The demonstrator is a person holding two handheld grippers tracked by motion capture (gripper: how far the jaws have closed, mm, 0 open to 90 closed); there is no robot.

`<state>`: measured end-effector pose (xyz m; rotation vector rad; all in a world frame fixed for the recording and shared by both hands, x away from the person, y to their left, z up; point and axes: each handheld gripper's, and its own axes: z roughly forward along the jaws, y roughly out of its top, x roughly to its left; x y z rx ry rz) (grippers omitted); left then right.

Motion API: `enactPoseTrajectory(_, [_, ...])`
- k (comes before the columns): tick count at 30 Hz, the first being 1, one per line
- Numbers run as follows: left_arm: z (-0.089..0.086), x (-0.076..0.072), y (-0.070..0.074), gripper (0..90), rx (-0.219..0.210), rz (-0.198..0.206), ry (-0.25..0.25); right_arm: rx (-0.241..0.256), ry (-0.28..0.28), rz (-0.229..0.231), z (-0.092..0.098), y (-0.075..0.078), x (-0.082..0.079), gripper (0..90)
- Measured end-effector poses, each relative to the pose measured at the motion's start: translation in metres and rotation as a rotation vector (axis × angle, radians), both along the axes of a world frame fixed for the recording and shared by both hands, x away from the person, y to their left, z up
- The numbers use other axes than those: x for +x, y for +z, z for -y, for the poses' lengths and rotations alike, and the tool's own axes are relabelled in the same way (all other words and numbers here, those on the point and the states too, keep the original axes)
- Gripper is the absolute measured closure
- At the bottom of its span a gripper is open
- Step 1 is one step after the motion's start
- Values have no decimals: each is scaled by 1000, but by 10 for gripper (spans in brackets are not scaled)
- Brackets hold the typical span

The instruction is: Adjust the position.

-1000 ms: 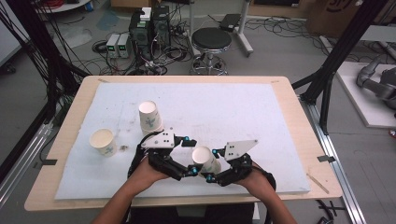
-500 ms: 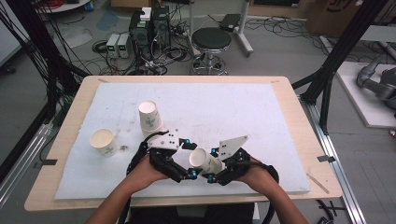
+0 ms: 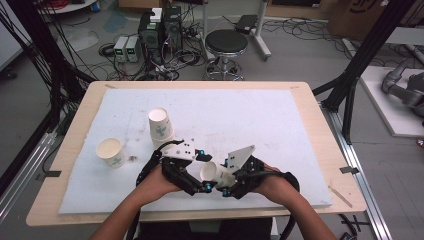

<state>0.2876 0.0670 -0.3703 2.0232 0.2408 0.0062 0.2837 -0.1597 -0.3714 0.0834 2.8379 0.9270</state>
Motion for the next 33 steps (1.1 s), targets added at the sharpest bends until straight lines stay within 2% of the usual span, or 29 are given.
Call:
enactPoseTrajectory(3, [2, 0, -1, 183, 12, -5, -6, -43, 20, 22, -6, 2, -1, 336])
enactPoseTrajectory(7, [2, 0, -2, 221, 29, -5, -24, -82, 19, 25, -9, 4, -1, 335])
enactPoseTrajectory(9, [2, 0, -2, 248, 45, -8, -34, -88, 24, 26, -10, 4, 0, 334])
enactPoseTrajectory(14, [4, 0, -4, 340, 71, -2, -61, -108, 30, -2, -11, 2, -1, 334])
enactPoseTrajectory(18, [5, -1, -5, 349, 85, 0, -68, -126, 26, -20, -12, 1, -3, 335])
enactPoseTrajectory(21, [5, -2, -5, 359, 81, 9, -68, -118, 37, -12, -11, 0, -1, 315])
enactPoseTrajectory(23, [2, -2, -5, 361, 61, 4, -58, -94, 22, -18, -9, 0, -2, 273])
enactPoseTrajectory(25, [-2, -2, -6, 362, 40, 6, -44, -49, -14, -28, -4, 2, -2, 215])
enactPoseTrajectory(28, [-10, -2, -8, 361, -8, -7, -21, 65, -57, -61, 7, 5, 0, 209])
enactPoseTrajectory(33, [-24, -1, -13, 360, -67, -19, 30, 202, -106, -85, 22, 8, 0, 204])
